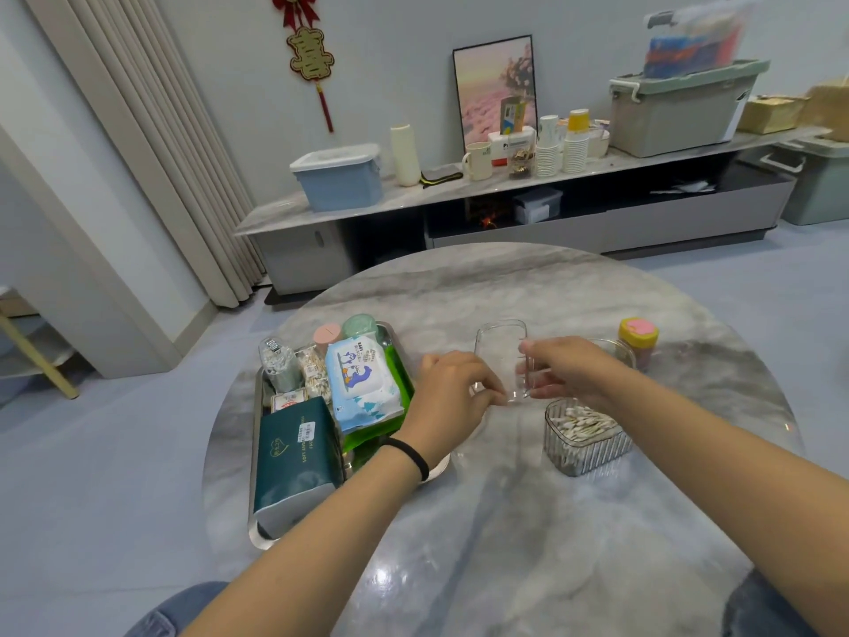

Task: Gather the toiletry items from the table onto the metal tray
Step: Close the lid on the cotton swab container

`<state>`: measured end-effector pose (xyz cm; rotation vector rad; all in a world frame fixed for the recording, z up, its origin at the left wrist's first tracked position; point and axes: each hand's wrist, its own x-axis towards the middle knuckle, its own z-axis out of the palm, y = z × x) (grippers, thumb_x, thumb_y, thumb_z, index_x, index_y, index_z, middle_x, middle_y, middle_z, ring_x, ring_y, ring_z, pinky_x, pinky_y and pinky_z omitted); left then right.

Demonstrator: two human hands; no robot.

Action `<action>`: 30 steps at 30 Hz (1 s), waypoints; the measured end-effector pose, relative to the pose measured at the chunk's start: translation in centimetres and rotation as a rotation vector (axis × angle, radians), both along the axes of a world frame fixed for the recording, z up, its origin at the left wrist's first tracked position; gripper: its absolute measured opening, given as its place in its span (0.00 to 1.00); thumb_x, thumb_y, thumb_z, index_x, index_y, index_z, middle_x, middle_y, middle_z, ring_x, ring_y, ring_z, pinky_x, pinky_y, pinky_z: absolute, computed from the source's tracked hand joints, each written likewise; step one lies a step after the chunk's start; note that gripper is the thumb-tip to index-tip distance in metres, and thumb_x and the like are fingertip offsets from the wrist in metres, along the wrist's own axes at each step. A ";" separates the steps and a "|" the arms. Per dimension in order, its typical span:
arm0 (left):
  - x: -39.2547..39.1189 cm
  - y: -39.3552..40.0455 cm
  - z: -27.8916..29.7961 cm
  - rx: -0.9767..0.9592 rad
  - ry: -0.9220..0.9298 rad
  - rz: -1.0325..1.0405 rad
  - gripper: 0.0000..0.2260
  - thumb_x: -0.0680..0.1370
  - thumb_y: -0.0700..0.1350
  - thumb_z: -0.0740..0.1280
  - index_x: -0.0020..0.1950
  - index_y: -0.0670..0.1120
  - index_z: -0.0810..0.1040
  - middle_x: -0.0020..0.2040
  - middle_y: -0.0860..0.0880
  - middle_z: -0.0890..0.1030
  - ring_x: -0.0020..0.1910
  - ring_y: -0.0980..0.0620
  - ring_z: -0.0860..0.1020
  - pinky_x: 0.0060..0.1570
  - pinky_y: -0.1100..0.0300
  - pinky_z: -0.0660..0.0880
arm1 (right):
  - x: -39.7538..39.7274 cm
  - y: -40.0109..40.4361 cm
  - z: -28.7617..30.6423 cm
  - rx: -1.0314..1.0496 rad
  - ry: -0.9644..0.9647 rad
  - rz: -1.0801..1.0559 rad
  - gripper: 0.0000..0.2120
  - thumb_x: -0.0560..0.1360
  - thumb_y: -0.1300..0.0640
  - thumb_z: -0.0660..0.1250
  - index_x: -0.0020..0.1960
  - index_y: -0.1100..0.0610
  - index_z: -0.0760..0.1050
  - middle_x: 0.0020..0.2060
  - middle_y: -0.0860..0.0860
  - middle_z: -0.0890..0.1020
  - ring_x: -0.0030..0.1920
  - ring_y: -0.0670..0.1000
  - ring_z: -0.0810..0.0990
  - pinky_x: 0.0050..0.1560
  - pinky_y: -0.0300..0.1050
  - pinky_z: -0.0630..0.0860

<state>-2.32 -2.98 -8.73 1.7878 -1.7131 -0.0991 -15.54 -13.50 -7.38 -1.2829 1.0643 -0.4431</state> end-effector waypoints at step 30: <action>-6.4 -3.5 -6.2 0.422 0.670 -0.033 0.53 0.65 0.46 0.79 0.75 0.52 0.44 0.60 0.51 0.69 0.59 0.56 0.71 0.47 0.75 0.67 | -6.2 -5.7 -0.1 -0.655 0.898 0.880 0.46 0.65 0.50 0.77 0.74 0.43 0.53 0.70 0.49 0.64 0.71 0.54 0.64 0.70 0.51 0.65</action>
